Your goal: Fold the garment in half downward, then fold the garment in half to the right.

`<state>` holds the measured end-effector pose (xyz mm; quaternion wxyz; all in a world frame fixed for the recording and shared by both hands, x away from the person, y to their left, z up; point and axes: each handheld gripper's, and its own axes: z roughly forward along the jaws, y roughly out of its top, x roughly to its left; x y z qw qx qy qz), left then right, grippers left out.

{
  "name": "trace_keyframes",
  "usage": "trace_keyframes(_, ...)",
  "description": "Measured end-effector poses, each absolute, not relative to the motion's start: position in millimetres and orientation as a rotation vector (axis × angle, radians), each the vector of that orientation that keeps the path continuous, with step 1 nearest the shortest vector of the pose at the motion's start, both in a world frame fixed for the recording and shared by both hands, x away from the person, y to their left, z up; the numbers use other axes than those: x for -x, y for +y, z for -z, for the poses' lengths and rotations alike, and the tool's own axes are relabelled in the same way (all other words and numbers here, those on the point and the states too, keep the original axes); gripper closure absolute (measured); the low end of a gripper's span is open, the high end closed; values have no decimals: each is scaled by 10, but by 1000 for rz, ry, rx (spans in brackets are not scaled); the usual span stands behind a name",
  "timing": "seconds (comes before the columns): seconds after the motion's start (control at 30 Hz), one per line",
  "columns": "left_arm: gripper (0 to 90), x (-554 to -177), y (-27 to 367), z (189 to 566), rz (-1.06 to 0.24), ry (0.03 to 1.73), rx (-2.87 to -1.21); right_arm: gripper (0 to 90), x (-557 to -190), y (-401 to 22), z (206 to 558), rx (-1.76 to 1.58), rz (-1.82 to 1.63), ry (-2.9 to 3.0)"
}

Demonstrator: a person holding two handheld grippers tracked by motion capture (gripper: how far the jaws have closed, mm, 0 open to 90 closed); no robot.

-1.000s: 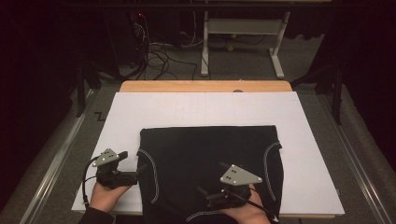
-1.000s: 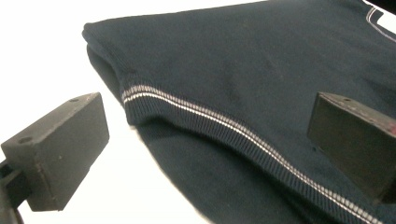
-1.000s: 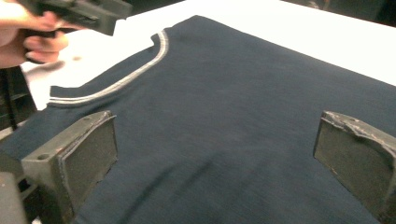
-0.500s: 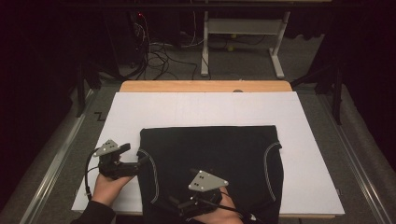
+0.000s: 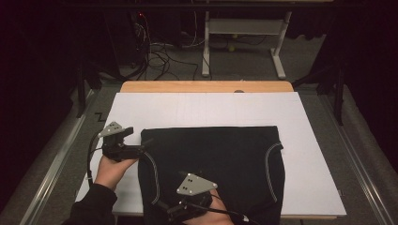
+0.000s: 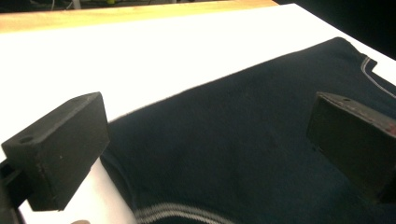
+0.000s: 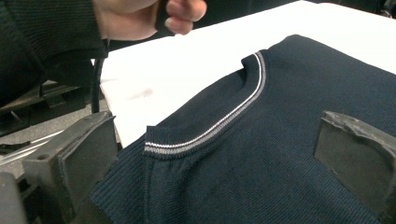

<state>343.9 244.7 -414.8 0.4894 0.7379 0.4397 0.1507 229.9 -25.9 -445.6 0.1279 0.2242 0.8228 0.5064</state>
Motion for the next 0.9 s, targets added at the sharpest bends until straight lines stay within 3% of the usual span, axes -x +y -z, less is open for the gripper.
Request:
trace_keyframes(0.73,0,-3988,2606,4535,-351,1242,-1839,0,-2368,-226,4526,-674,-1424,2424)
trace_keyframes(0.83,123,-4099,2564,4686,-323,1357,-1883,0,-2366,-225,4527,-677,-1417,2430)
trace_keyframes(0.9,131,-4159,2523,4787,-276,1395,-1925,0,-2369,-219,4530,-684,-1416,2433)
